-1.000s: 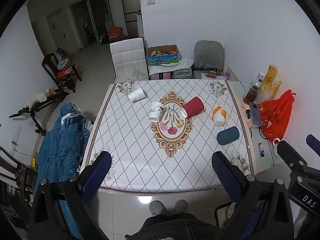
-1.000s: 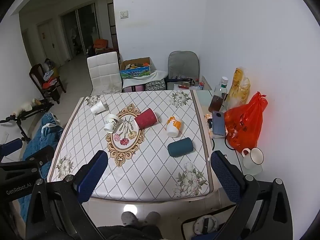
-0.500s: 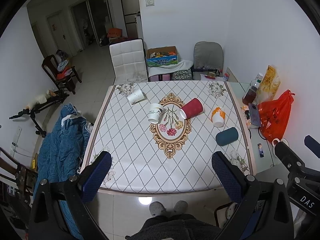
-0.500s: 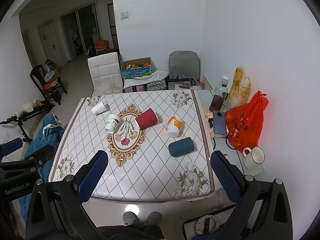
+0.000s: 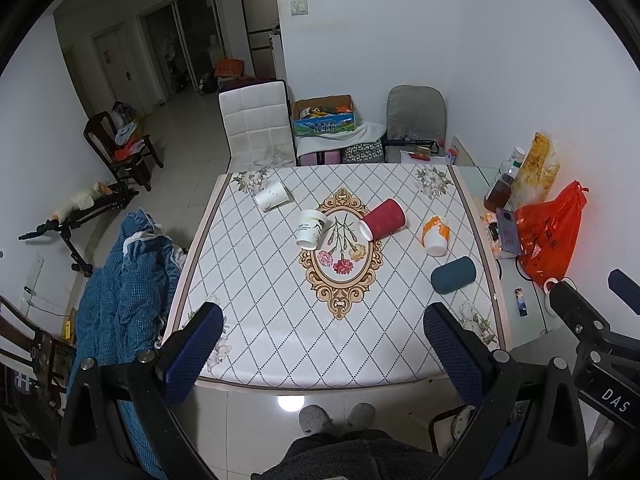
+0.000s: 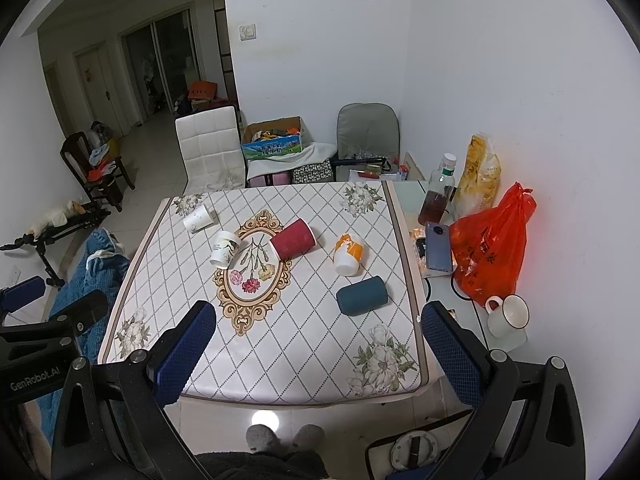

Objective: Flip cup upside down

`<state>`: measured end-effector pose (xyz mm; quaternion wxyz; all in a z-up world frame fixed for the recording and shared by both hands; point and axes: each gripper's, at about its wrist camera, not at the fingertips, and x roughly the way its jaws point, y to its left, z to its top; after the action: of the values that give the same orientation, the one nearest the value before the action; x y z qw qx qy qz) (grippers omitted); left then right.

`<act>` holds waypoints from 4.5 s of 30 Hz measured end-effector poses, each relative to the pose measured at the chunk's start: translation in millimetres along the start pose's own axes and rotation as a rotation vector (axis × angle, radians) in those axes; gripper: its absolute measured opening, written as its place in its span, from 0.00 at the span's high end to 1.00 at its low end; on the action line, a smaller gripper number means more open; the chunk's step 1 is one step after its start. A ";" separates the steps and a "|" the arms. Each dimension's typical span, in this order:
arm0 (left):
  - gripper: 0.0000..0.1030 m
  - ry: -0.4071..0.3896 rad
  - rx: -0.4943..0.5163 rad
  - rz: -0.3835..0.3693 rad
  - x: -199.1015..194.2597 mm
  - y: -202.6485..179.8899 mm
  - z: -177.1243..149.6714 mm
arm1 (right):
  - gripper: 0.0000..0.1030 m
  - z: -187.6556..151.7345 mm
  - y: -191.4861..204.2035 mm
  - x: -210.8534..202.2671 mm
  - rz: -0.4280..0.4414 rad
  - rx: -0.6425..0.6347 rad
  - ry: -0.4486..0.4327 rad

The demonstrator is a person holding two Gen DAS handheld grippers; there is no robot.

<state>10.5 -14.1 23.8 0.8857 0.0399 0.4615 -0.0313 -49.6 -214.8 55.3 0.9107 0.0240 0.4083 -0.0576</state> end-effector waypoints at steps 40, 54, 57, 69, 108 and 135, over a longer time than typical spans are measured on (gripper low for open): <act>0.00 -0.004 0.000 0.007 0.1 -1.4 -1.2 | 0.00 0.9 -2.9 1.7 0.020 0.009 -0.002; 0.00 0.052 -0.026 0.080 57.2 -16.8 1.7 | 0.00 -9.6 -22.1 77.0 0.030 -0.001 0.122; 0.00 0.086 -0.029 0.093 80.0 -17.6 6.2 | 0.00 -14.9 -29.1 113.5 0.022 0.002 0.181; 0.00 0.223 0.111 0.131 203.0 -35.1 46.1 | 0.00 -60.6 -39.6 259.5 -0.001 0.029 0.406; 0.16 0.419 0.978 -0.032 538.1 -206.6 107.9 | 0.00 -103.4 -54.9 490.0 -0.176 0.258 0.803; 0.27 0.489 0.741 -0.125 508.0 -178.4 121.4 | 0.00 -93.7 -57.7 482.5 -0.190 0.268 0.782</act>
<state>383.6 -213.1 -330.9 0.6729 0.3326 0.6166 -0.2375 192.3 -304.8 -367.0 0.6669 0.1246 0.7122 -0.1804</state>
